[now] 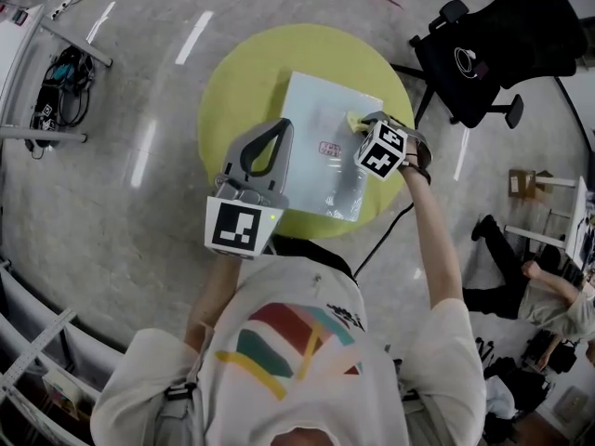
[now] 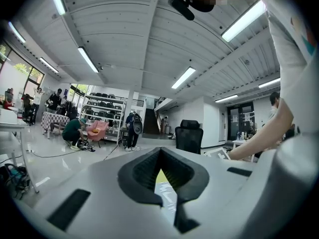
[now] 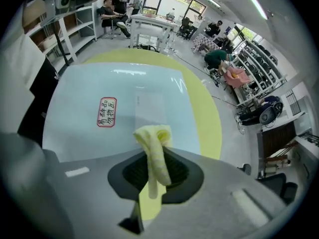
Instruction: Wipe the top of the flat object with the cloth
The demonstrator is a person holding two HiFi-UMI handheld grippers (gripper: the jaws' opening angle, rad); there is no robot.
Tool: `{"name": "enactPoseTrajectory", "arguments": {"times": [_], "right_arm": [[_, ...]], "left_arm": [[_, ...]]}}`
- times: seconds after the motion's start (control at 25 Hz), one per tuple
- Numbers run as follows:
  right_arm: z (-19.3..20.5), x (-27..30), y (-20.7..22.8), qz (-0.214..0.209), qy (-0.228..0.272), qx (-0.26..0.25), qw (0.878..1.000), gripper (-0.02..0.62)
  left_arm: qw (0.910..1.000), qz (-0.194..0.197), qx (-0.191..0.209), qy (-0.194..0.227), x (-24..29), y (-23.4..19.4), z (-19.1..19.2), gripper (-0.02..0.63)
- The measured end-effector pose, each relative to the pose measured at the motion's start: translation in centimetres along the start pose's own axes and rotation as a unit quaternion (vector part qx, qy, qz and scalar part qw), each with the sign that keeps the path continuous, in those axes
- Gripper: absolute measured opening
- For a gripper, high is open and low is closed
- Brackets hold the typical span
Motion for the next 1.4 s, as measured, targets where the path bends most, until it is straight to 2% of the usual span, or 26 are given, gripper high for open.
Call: {"name": "enactPoseTrajectory", "arguments": {"times": [0.36, 0.68, 1.4], "right_arm": [[-1.4, -1.9, -5.2, -0.062, 0.025, 0.01, 0.998, 0.026], [-2.6, -3.6, -10.9, -0.115, 0.043, 0.014, 0.992, 0.026], [-4.7, -6.5, -20.1, -0.203, 0.062, 0.04, 0.976, 0.026]], "left_arm": [[0.9998, 0.01, 0.003, 0.016, -0.2, 0.4, -0.2, 0.014], [0.9999, 0.015, -0.001, 0.003, -0.4, 0.5, -0.1, 0.014], [0.9996, 0.028, 0.002, 0.003, -0.1, 0.9, -0.3, 0.014]]}}
Point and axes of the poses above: the fingertips, and each gripper's own axes: x forward along the fingers, y to its right, z out of its underside, the point moved 1 cm from there along -x, backward along the fingers, and after that the axes turned 15 degrees about -x, right-handed, at the moved point
